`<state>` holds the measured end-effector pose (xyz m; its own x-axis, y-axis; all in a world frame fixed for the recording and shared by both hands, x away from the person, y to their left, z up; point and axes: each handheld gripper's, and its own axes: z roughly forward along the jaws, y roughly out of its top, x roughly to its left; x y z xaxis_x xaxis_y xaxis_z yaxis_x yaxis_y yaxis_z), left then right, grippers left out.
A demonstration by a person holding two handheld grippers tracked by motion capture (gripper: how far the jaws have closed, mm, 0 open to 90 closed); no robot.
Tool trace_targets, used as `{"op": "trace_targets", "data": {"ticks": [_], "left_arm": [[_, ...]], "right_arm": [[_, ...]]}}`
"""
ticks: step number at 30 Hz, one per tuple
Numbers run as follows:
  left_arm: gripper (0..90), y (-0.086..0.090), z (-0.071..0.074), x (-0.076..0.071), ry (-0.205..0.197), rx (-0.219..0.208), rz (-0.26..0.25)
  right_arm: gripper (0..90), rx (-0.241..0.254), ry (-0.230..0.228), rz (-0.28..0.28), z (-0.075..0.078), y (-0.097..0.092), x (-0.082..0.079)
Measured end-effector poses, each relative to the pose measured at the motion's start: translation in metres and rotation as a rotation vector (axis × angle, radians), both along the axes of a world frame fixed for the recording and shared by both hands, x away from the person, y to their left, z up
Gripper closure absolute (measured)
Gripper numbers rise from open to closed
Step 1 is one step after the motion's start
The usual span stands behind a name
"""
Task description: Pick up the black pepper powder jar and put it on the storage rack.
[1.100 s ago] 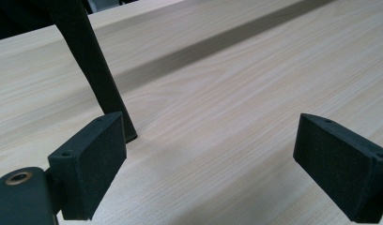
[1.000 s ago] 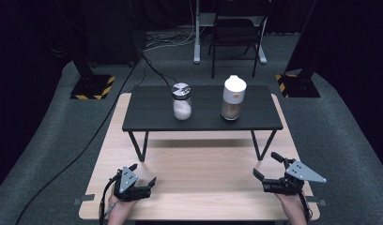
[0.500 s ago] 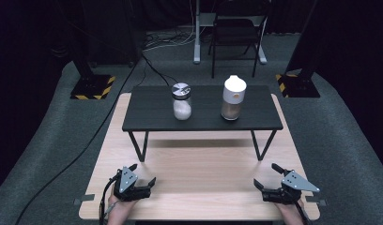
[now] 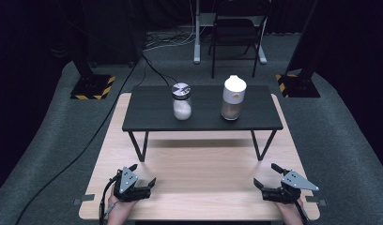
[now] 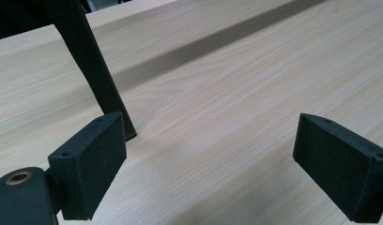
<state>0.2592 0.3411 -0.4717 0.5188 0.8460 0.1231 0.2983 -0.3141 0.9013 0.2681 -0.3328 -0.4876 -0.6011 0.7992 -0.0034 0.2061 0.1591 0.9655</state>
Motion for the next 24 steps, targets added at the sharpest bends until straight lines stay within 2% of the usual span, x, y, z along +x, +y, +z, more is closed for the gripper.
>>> {"op": "trace_targets", "data": {"ticks": [24], "left_arm": [[9.5, 0.001, 0.0002, -0.0004, 0.005, -0.007, -0.002]], "right_arm": [[4.9, -0.004, 0.009, -0.009, -0.0006, 0.0017, 0.0024]]}}
